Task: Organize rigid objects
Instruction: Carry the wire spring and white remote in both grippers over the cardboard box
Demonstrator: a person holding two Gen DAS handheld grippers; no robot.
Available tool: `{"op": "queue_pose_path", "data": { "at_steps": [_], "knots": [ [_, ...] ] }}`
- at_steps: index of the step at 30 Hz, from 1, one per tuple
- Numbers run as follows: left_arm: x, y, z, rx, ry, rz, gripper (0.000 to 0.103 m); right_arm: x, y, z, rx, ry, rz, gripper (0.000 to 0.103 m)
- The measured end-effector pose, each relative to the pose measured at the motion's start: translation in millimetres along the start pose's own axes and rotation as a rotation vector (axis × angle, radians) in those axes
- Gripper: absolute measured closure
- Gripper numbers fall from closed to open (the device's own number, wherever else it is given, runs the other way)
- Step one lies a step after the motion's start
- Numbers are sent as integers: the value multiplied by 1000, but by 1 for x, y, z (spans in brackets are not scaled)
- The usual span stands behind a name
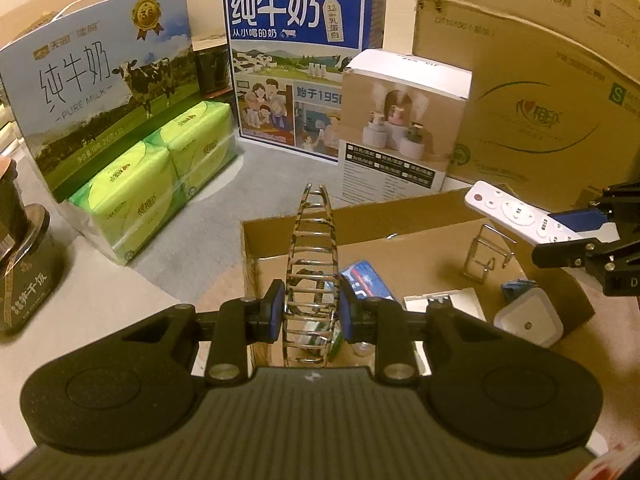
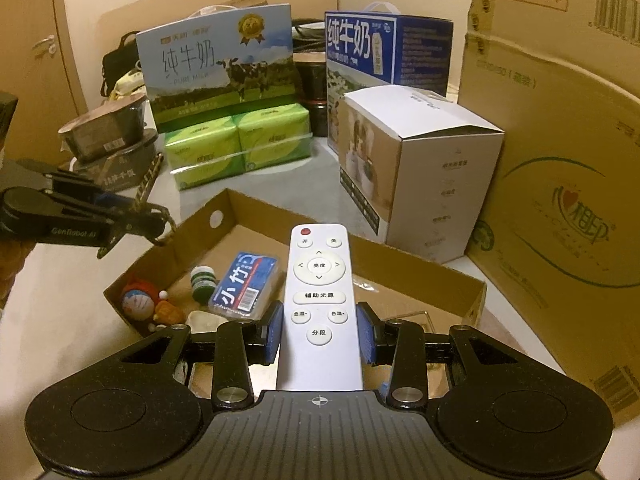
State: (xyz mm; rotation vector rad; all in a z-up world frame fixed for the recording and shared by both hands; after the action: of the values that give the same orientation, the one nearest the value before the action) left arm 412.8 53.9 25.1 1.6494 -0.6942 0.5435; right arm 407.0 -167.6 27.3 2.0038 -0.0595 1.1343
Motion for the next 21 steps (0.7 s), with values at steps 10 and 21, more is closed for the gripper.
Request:
{"op": "queue_pose_path", "data": {
  "at_steps": [10, 21],
  "knots": [
    [9, -30, 7, 2, -8, -35, 79, 6, -21, 8, 11, 8, -23, 64],
    [6, -57, 14, 15, -21, -75, 79, 0, -37, 18, 15, -3, -43, 64]
  ]
}}
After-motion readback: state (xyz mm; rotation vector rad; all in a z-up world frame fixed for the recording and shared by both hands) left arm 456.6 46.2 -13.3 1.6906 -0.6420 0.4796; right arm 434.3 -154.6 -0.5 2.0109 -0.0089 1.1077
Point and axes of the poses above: each gripper's, at about its wrist camera, not at the fingertips, and y roughly against the way its jaws point, z to its right, x to its top, the point moved 4 cm from there along -y, roughly the way its jaws point, and after that the axes turned 14 degrees about x, right-handed, at the moved point
